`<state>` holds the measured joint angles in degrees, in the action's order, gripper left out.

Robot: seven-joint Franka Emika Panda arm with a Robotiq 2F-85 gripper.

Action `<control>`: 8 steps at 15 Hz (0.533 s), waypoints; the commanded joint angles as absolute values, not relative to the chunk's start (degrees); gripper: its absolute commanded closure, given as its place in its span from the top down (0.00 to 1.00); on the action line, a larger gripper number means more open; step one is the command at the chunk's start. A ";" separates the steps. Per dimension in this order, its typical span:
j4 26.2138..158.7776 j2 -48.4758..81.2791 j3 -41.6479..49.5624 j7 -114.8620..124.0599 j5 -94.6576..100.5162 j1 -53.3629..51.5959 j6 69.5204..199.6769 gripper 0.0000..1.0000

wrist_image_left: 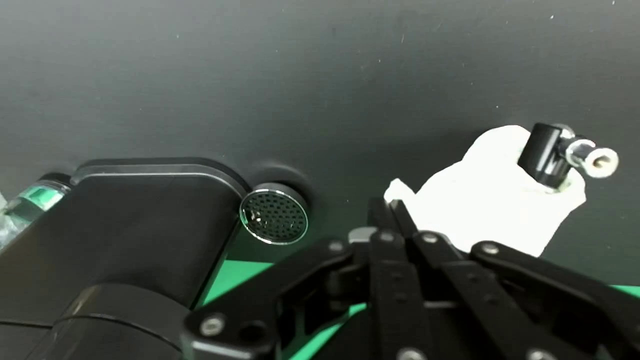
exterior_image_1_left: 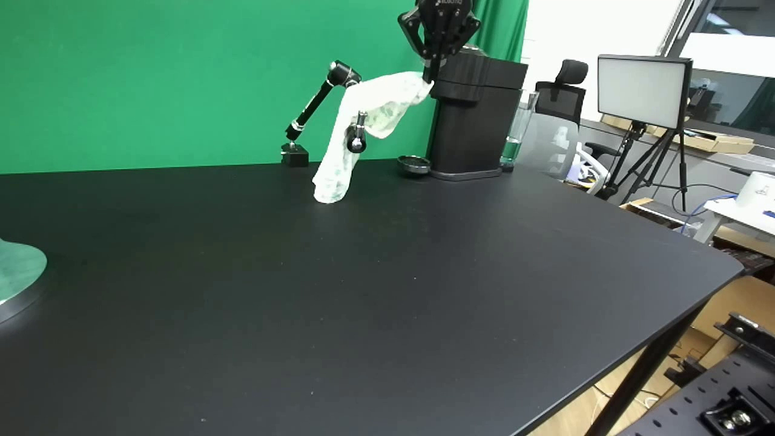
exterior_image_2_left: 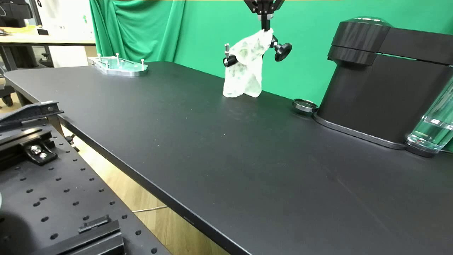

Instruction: Hang the cloth on the stand

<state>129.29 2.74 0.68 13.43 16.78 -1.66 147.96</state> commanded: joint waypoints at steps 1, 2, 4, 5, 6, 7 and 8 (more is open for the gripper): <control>133.27 0.93 1.22 15.26 14.78 -0.71 149.08 0.00; 133.85 1.05 1.35 15.22 14.14 -0.49 149.20 0.00; 134.86 1.40 1.61 15.09 13.14 -0.17 149.41 0.00; 135.31 1.61 1.70 15.14 12.61 -0.03 149.37 0.00; 135.83 1.76 1.75 15.05 12.18 0.10 149.40 0.00; 136.37 1.84 1.77 14.82 11.45 0.22 149.31 0.00; 136.99 1.98 1.80 14.77 10.86 0.31 149.33 0.00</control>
